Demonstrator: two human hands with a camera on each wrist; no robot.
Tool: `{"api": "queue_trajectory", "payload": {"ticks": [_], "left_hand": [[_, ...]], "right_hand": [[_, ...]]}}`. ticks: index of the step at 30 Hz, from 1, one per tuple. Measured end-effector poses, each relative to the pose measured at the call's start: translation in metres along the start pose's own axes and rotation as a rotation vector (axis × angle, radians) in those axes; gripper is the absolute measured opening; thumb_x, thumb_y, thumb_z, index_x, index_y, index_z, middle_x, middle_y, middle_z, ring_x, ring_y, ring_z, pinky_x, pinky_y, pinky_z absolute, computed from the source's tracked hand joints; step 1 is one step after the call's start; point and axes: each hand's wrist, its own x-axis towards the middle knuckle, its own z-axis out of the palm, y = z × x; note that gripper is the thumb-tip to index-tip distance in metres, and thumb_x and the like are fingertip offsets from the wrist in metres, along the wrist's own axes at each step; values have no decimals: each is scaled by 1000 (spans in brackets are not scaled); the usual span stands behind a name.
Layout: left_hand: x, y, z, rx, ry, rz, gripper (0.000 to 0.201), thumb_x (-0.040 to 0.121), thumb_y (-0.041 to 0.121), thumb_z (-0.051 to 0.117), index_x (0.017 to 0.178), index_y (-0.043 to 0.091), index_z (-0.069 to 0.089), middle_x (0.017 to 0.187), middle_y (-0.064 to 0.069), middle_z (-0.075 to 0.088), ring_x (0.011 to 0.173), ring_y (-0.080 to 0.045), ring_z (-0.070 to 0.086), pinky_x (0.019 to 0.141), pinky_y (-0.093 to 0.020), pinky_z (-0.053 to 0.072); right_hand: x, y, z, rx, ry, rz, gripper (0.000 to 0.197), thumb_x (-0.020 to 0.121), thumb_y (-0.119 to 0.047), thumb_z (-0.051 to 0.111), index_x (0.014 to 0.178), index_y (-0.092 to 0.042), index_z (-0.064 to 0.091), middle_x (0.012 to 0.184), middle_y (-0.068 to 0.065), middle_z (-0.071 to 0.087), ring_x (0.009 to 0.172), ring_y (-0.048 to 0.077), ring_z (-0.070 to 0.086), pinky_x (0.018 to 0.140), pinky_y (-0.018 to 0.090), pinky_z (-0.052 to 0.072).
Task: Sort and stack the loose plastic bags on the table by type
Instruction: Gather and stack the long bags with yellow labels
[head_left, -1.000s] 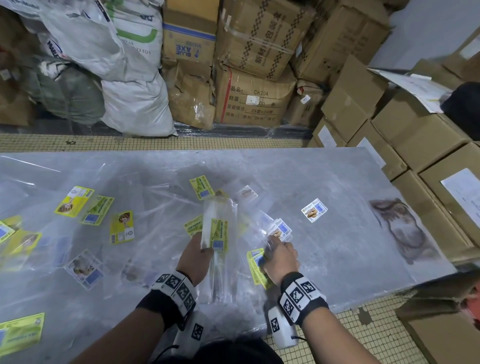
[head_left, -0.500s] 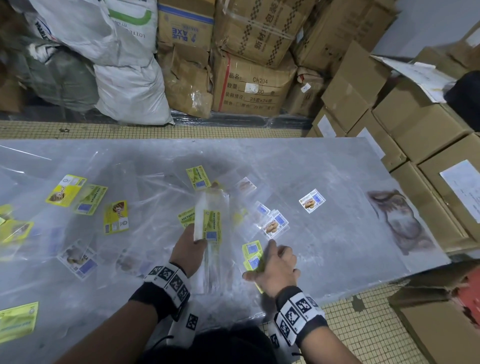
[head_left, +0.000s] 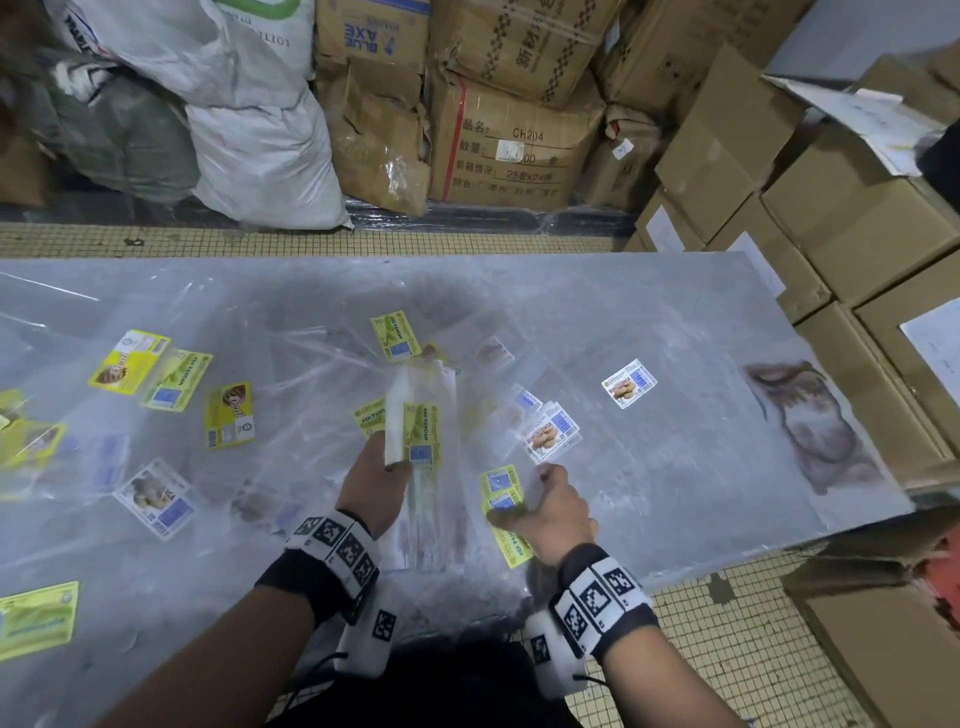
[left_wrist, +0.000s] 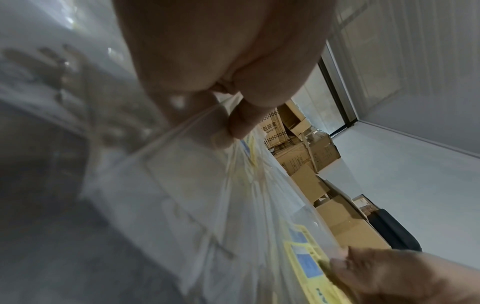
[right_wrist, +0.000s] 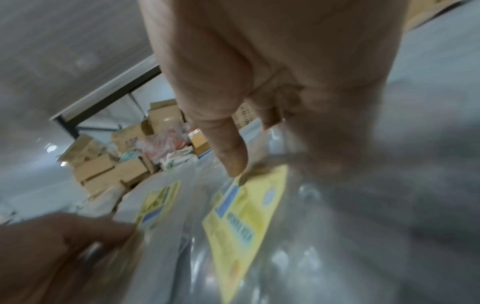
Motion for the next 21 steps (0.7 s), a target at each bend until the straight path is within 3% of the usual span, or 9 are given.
{"api": "queue_trajectory", "payload": {"ticks": [3, 5, 7, 9, 11, 15, 18, 19, 21], "left_hand": [[0, 1, 0, -22, -10, -7, 34, 94, 6, 47, 125, 20, 51, 109, 3, 62, 99, -20, 58, 78, -29, 42], [0, 2, 0, -34, -17, 1, 35, 92, 5, 47, 124, 19, 52, 109, 1, 64, 101, -21, 60, 78, -31, 44], [1, 2, -1, -58, -16, 19, 34, 90, 3, 48, 118, 20, 55, 106, 1, 65, 99, -22, 61, 77, -33, 47], [0, 5, -3, -101, -14, 25, 34, 89, 0, 49, 114, 23, 56, 104, 1, 66, 98, -22, 62, 75, -32, 48], [0, 6, -5, -166, -6, 28, 37, 89, -1, 49, 116, 23, 58, 103, 1, 69, 94, -25, 63, 76, -32, 48], [-2, 14, -7, -278, 3, 57, 40, 88, -4, 50, 118, 19, 63, 104, 4, 72, 98, -16, 67, 87, -31, 50], [-8, 25, -5, -387, 2, 46, 42, 89, -7, 49, 116, 22, 62, 105, 5, 71, 99, -10, 64, 85, -24, 46], [-9, 27, -5, -433, -7, 45, 42, 90, -8, 48, 113, 24, 62, 105, 6, 70, 99, -8, 63, 85, -23, 45], [-13, 31, -5, -495, -21, 24, 42, 91, -7, 47, 106, 30, 62, 105, 6, 69, 99, -8, 62, 85, -25, 45]], "right_hand": [[6, 10, -7, 291, -71, -22, 26, 81, -19, 75, 93, -19, 52, 87, -5, 57, 88, 21, 61, 84, 35, 51], [7, 16, -16, 352, -76, -69, 12, 84, -2, 67, 87, -10, 58, 85, 2, 61, 83, 21, 60, 79, 31, 51], [4, 21, -31, 360, -117, -100, 11, 87, 7, 58, 95, -1, 60, 92, 2, 62, 84, 15, 58, 77, 26, 50], [-1, 25, -50, 375, -173, -124, 14, 92, 5, 54, 91, -8, 57, 92, -5, 59, 77, 4, 55, 69, 16, 50], [-3, 28, -68, 426, -181, -148, 15, 95, 1, 52, 89, -13, 53, 84, -2, 57, 63, 3, 48, 54, 10, 42], [-3, 17, -89, 584, -114, -235, 13, 97, -1, 53, 101, -11, 58, 76, 9, 63, 44, 8, 46, 41, 17, 36], [0, -9, -80, 677, -136, -345, 29, 96, 1, 53, 113, -22, 61, 85, 10, 67, 54, 18, 36, 48, 23, 26], [0, -19, -72, 693, -150, -367, 30, 96, 0, 53, 115, -22, 61, 97, 5, 71, 60, 22, 35, 50, 27, 27], [-1, -37, -56, 696, -200, -405, 29, 94, -6, 56, 117, -24, 61, 113, 4, 71, 70, 35, 46, 63, 42, 44]]}}
